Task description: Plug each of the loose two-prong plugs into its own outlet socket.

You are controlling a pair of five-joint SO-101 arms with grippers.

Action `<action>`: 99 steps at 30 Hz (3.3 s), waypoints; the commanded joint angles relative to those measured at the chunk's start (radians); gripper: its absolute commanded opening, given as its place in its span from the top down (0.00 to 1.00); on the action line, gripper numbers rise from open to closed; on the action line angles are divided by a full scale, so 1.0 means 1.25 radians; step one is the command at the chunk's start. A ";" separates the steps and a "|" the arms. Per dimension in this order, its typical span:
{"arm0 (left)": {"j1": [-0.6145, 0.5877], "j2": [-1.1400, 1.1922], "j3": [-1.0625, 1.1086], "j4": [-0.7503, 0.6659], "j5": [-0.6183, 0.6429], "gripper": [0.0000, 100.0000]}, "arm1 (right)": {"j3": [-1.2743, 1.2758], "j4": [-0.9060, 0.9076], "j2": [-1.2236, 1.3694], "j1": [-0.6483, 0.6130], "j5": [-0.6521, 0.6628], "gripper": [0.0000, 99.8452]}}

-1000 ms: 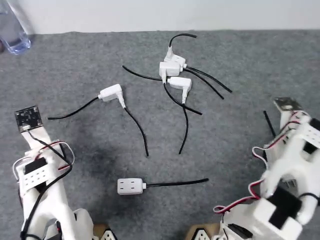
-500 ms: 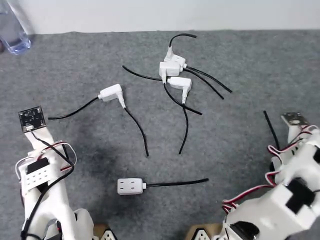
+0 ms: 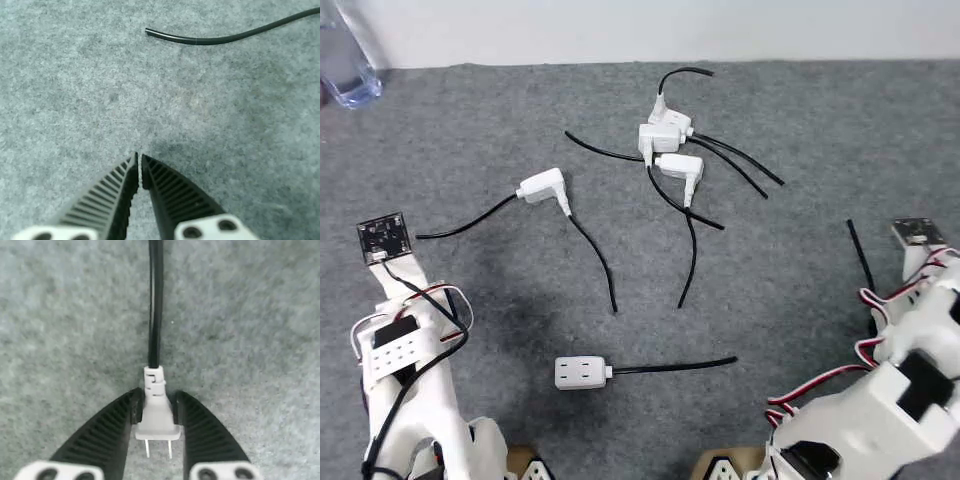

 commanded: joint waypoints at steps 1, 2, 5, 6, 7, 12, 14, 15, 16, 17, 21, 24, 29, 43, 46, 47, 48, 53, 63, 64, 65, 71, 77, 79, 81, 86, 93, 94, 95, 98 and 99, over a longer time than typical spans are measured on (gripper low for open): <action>0.005 -0.015 -0.003 -0.020 0.002 0.99 | -0.029 -0.007 -0.003 0.019 0.005 0.97; 0.005 -0.015 -0.003 -0.020 0.002 0.99 | -0.029 -0.007 -0.003 0.023 0.005 0.97; 0.005 -0.015 -0.003 -0.020 0.002 0.99 | -0.029 0.033 -0.003 0.026 0.002 0.99; 0.005 -0.015 -0.004 -0.020 0.002 0.99 | -0.031 0.061 -0.004 0.024 0.001 0.99; 0.005 -0.015 -0.004 -0.020 0.002 0.99 | -0.034 0.091 -0.006 0.020 0.000 0.99; 0.006 -0.015 -0.004 -0.020 0.002 0.99 | -0.117 0.287 -0.006 -0.025 -0.145 0.99; 0.006 -0.015 -0.004 -0.020 0.002 0.99 | -0.163 0.354 -0.006 -0.046 -0.234 0.99; 0.006 -0.015 -0.003 -0.020 0.002 0.99 | -0.184 0.385 -0.006 -0.055 -0.282 0.99; 0.006 -0.017 -0.002 -0.020 0.002 0.99 | -0.200 0.412 -0.006 -0.064 -0.331 0.99; 0.006 -0.017 -0.002 -0.018 0.002 0.99 | -0.212 0.436 -0.006 -0.077 -0.377 0.99; 0.006 -0.018 -0.001 -0.015 0.002 0.99 | -0.253 0.525 -0.003 -0.139 -0.613 0.99; 0.006 -0.018 -0.001 -0.015 0.002 0.99 | -0.275 0.581 -0.003 -0.207 -0.831 0.99; 0.006 -0.018 -0.001 -0.015 0.002 0.99 | -0.275 0.563 0.004 -0.360 -1.078 0.99; 0.025 -0.015 -0.001 -0.020 0.001 0.99 | -0.277 0.425 0.006 -0.471 -1.293 0.99; 0.025 -0.015 -0.002 -0.020 0.001 0.99 | -0.271 0.376 0.008 -0.455 -1.336 0.99; 0.025 -0.015 -0.002 -0.020 0.001 0.99 | -0.269 0.363 0.015 -0.447 -1.359 0.99; 0.026 -0.015 -0.002 -0.020 0.001 0.99 | -0.266 0.352 0.025 -0.439 -1.388 0.99; 0.026 -0.015 -0.003 -0.020 0.001 0.99 | -0.268 0.293 0.102 -0.433 -1.378 0.97; 0.026 -0.015 -0.001 -0.033 0.001 0.99 | -0.335 0.402 0.111 -0.524 -1.256 0.69; 0.026 -0.015 -0.001 -0.033 0.001 0.99 | -0.360 0.429 0.100 -0.530 -1.221 0.69; 0.026 -0.015 -0.001 -0.033 0.001 0.99 | -0.390 0.456 0.088 -0.537 -1.182 0.70; 0.026 -0.015 -0.001 -0.033 0.001 0.99 | -0.593 0.551 -0.002 -0.555 -0.815 0.71; 0.026 -0.015 -0.001 -0.033 0.001 0.99 | -0.615 0.564 0.013 -0.512 -0.421 0.81; 0.026 -0.015 -0.001 -0.033 0.001 0.99 | -0.619 0.581 0.025 -0.503 -0.292 0.82; 0.027 -0.015 -0.001 -0.033 0.001 0.99 | -0.615 0.587 0.023 -0.487 -0.185 0.83; 0.027 -0.015 -0.001 -0.033 0.001 0.99 | -0.613 0.584 -0.047 -0.444 0.063 0.83; 0.027 -0.015 -0.001 -0.034 0.001 0.99 | -0.608 0.581 -0.169 -0.271 0.371 0.83; 0.027 -0.015 -0.001 -0.034 0.001 0.99 | -0.606 0.581 -0.175 -0.231 0.421 0.83; 0.027 -0.015 -0.001 -0.034 0.001 0.99 | -0.604 0.581 -0.176 -0.193 0.470 0.83; 0.027 -0.015 -0.001 -0.034 0.001 0.99 | -0.573 0.580 -0.159 -0.085 0.611 0.83; 0.027 -0.015 -0.001 -0.034 0.001 0.99 | -0.561 0.580 -0.148 -0.053 0.657 0.83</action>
